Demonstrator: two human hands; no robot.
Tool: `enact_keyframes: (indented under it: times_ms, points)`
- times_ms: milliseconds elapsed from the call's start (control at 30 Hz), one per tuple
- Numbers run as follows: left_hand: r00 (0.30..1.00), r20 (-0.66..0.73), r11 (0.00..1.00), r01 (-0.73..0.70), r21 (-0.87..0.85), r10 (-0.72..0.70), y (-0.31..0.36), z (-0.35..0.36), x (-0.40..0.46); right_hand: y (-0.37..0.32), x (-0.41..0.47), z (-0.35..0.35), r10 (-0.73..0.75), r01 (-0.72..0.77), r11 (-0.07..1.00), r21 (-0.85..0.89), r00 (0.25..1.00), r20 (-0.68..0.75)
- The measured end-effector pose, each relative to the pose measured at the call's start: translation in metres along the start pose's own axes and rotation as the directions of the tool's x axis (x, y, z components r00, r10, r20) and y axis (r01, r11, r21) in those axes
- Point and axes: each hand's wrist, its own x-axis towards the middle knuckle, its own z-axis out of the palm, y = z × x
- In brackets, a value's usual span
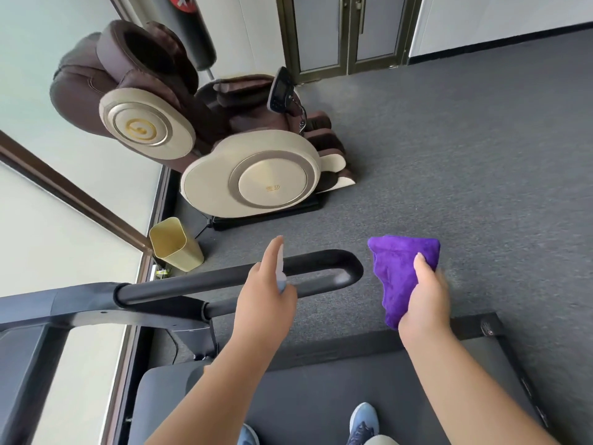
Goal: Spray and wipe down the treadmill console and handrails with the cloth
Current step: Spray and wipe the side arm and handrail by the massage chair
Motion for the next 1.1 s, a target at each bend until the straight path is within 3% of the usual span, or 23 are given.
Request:
enact_keyframes:
  times_ms: [100, 167, 233, 333, 400, 467, 533, 600, 700, 767, 800, 833, 867, 900, 967, 1033, 1100]
  points:
    - [0.998, 0.012, 0.998, -0.057, -0.020, 0.057, -0.002, -0.007, 0.002, 0.006, -0.004, 0.026, -0.166, 0.186, 0.972, -0.143, 0.976, 0.141]
    - [0.997, 0.008, 0.997, -0.078, -0.027, 0.078, -0.006, -0.013, 0.003, 0.022, -0.002, 0.044, -0.156, 0.251, 0.913, -0.321, 0.943, 0.292]
    - [0.995, 0.001, 0.994, -0.102, -0.028, 0.102, -0.013, -0.019, 0.005, 0.041, 0.003, 0.063, -0.141, 0.418, 0.714, -0.562, 0.872, 0.469]
    - [0.993, -0.007, 0.991, -0.119, -0.066, 0.119, -0.026, -0.027, 0.008, 0.050, 0.001, 0.094, -0.162, 0.554, 0.299, -0.777, 0.832, 0.531]
    - [0.993, -0.020, 0.989, -0.119, -0.092, 0.117, -0.036, -0.033, 0.011, 0.054, -0.015, 0.115, -0.166, 0.632, 0.041, -0.774, 0.768, 0.618]
    - [0.993, -0.034, 0.988, -0.115, -0.100, 0.112, -0.045, -0.036, 0.015, 0.063, -0.040, 0.132, -0.134, 0.747, -0.142, -0.649, 0.636, 0.760]
    - [0.995, -0.037, 0.989, -0.101, -0.104, 0.098, -0.050, -0.037, 0.019, 0.077, -0.056, 0.142, -0.124, 0.803, -0.214, -0.556, 0.543, 0.831]
    - [0.994, -0.035, 0.990, -0.106, -0.096, 0.103, -0.052, -0.037, 0.021, 0.082, -0.054, 0.140, -0.199, 0.795, -0.250, -0.553, 0.516, 0.833]
    - [0.993, -0.029, 0.989, -0.120, -0.083, 0.118, -0.054, -0.038, 0.021, 0.071, -0.028, 0.125, -0.329, 0.777, -0.185, -0.602, 0.528, 0.783]
    - [0.994, -0.028, 0.991, -0.110, -0.076, 0.108, -0.051, -0.036, 0.021, 0.061, -0.004, 0.111, -0.410, 0.726, 0.010, -0.688, 0.630, 0.659]
    - [0.994, -0.032, 0.992, -0.103, -0.073, 0.101, -0.050, -0.034, 0.020, 0.056, 0.009, 0.103, -0.431, 0.667, 0.213, -0.714, 0.720, 0.544]
    - [0.995, -0.035, 0.993, -0.097, -0.072, 0.094, -0.049, -0.032, 0.018, 0.052, 0.023, 0.095, -0.379, 0.547, 0.498, -0.673, 0.835, 0.398]
    - [0.996, -0.036, 0.993, -0.086, -0.080, 0.083, -0.050, -0.030, 0.017, 0.052, 0.039, 0.087, -0.221, 0.330, 0.779, -0.533, 0.940, 0.260]
    - [0.997, -0.033, 0.993, -0.071, -0.099, 0.068, -0.051, -0.029, 0.017, 0.058, 0.058, 0.077, -0.001, 0.059, 0.943, -0.327, 0.985, 0.175]
    - [0.999, -0.020, 0.990, -0.032, -0.134, 0.030, -0.055, -0.028, 0.019, 0.081, 0.093, 0.058, 0.289, -0.292, 0.956, -0.025, 0.926, 0.244]
    - [1.000, -0.025, 0.990, 0.013, -0.144, -0.017, -0.059, -0.027, 0.019, 0.107, 0.108, 0.048, 0.365, -0.417, 0.903, 0.102, 0.872, 0.326]
    - [0.999, -0.029, 0.990, 0.031, -0.139, -0.035, -0.060, -0.027, 0.017, 0.123, 0.109, 0.049, 0.405, -0.469, 0.864, 0.186, 0.864, 0.299]
